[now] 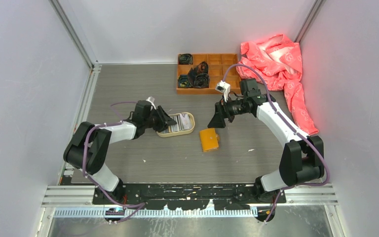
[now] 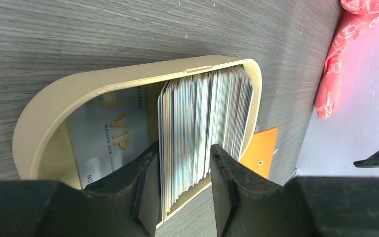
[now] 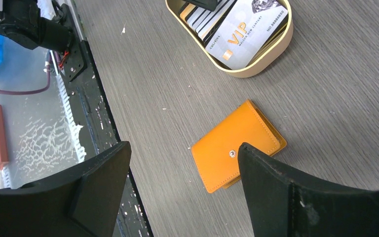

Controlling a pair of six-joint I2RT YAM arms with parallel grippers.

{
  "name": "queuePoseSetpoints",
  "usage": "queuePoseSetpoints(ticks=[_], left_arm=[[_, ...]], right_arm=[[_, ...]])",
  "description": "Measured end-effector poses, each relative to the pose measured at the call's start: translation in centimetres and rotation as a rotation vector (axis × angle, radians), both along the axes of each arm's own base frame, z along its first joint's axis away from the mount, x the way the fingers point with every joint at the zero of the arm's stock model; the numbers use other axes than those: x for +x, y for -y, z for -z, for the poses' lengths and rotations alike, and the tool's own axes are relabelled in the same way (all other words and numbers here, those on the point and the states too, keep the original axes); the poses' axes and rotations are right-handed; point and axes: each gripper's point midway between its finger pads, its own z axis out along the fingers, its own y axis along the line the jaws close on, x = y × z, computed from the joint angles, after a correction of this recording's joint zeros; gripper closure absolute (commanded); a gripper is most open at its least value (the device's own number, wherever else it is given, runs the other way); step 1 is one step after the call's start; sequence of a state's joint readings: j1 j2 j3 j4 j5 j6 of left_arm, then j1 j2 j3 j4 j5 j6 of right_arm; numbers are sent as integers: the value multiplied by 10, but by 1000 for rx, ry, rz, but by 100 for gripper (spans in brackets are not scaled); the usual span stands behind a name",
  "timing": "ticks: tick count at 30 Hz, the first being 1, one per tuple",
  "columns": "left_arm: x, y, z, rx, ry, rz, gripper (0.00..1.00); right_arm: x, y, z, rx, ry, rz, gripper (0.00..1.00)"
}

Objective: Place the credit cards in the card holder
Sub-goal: Pick up the credit card from the storage box.

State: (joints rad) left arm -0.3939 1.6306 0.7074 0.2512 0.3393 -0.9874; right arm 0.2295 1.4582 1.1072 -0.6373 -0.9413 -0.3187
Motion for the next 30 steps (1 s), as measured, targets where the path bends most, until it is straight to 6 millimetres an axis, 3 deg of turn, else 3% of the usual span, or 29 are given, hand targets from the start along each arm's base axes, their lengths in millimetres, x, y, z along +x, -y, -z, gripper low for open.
queuePoseSetpoints(ticks=[2,4,5,11,24,30], left_arm=[[1,-2,-3,-5,5,-3,63],[0,-4,-4,-8,7,-6,74],[0,-5,-4,-10,4,-6,75],[-4,-11,1,-21,-16,-7,73],[-3,-18,-19,-34,34,-6,73],[-4,-21,-16,-25,24,-8,75]], right_arm=[[0,0,0,0,1,0,16],[0,0,0,0,1,0,16],[0,0,0,0,1,0,16],[0,0,0,0,1,-1,16],[0,0,0,0,0,0,16],[0,0,0,0,0,0,16]])
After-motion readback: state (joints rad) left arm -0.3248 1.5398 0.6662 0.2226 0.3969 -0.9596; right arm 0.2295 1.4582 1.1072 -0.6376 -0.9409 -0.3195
